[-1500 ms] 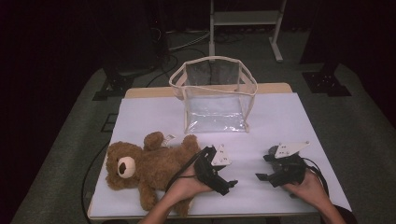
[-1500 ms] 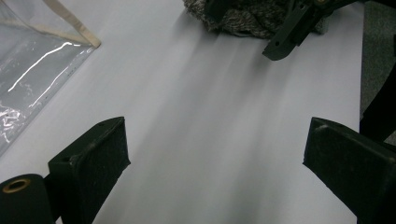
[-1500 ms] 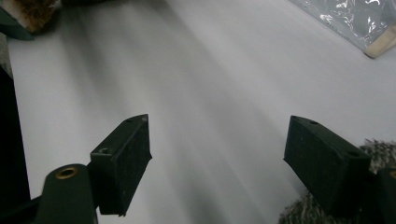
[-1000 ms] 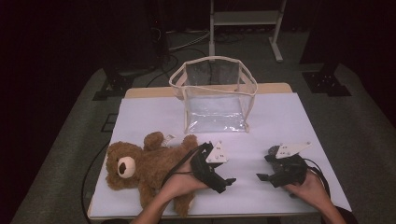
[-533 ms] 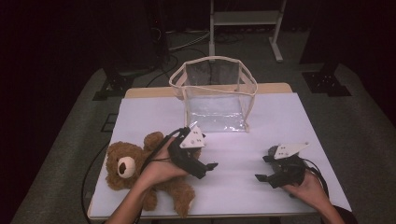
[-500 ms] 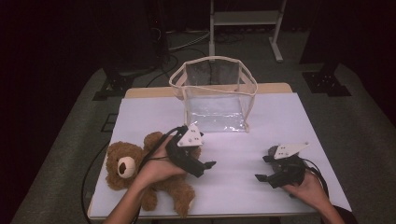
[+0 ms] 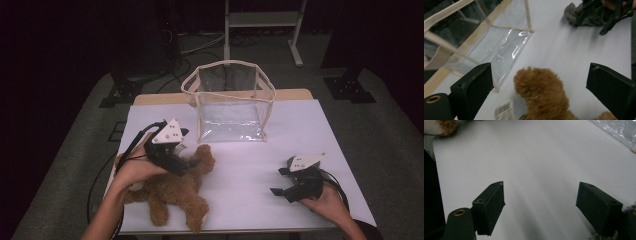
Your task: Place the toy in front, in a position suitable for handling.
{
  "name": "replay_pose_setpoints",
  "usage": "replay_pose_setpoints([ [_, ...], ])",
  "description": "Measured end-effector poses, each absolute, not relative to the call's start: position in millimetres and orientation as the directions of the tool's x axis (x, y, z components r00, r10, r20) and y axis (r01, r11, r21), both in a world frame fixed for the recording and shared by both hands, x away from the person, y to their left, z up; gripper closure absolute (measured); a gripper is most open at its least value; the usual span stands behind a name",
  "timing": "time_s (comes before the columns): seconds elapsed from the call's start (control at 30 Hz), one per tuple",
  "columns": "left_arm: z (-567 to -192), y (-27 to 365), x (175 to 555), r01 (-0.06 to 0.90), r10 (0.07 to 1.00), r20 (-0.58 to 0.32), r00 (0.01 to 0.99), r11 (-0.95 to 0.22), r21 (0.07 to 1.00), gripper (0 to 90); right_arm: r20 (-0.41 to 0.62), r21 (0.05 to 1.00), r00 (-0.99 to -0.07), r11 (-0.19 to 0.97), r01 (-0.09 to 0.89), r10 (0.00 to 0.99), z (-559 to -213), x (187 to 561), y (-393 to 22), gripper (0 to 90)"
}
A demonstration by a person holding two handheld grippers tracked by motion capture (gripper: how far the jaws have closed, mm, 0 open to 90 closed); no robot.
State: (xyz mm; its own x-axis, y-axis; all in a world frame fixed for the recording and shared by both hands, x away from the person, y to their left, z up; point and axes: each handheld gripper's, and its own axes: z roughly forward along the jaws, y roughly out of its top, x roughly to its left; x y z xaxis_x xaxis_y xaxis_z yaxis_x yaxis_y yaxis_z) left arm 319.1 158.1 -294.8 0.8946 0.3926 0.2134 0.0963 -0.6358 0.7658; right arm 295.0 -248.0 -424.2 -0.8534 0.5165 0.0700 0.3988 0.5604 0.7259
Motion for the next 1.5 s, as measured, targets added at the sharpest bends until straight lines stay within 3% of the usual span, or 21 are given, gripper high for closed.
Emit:
replay_pose_setpoints([
  [0.6,-309.1,214.6,333.1,0.156,0.433,0.199,0.879,-0.655,0.740,15.8,0.089,0.725,-0.868,0.566,0.393,0.489,-423.4,293.4,-238.4,21.2],
  [0.93,-322.8,230.0,341.2,0.201,0.444,0.176,0.879,-0.678,0.707,25.6,0.121,0.748,-0.912,0.568,0.344,0.392,-413.8,291.6,-208.0,20.9],
  [1.1,-328.9,232.9,343.2,0.205,0.432,0.164,0.887,-0.686,0.698,43.3,0.135,0.767,-0.948,0.575,0.284,0.288,-405.2,288.1,-169.6,20.9],
  [1.13,-329.6,233.0,343.3,0.203,0.426,0.165,0.890,-0.692,0.693,43.3,0.135,0.767,-0.948,0.575,0.284,0.288,-405.2,288.1,-169.6,20.9],
  [1.17,-331.0,232.7,343.2,0.203,0.424,0.163,0.891,-0.693,0.691,52.4,0.144,0.774,-0.957,0.574,0.266,0.250,-403.4,286.4,-154.8,20.4],
  [1.2,-331.9,232.6,343.2,0.200,0.417,0.162,0.894,-0.696,0.690,52.4,0.144,0.774,-0.957,0.574,0.266,0.250,-403.4,286.4,-154.8,20.4],
  [1.23,-332.5,232.5,343.2,0.196,0.413,0.163,0.896,-0.698,0.689,58.8,0.161,0.780,-0.964,0.571,0.257,0.213,-402.8,284.4,-139.2,19.9],
  [1.5,-331.4,228.9,342.3,0.185,0.407,0.185,0.895,-0.714,0.675,67.9,0.240,0.768,-0.968,0.595,0.238,0.077,-413.4,276.6,-70.8,18.4],
])
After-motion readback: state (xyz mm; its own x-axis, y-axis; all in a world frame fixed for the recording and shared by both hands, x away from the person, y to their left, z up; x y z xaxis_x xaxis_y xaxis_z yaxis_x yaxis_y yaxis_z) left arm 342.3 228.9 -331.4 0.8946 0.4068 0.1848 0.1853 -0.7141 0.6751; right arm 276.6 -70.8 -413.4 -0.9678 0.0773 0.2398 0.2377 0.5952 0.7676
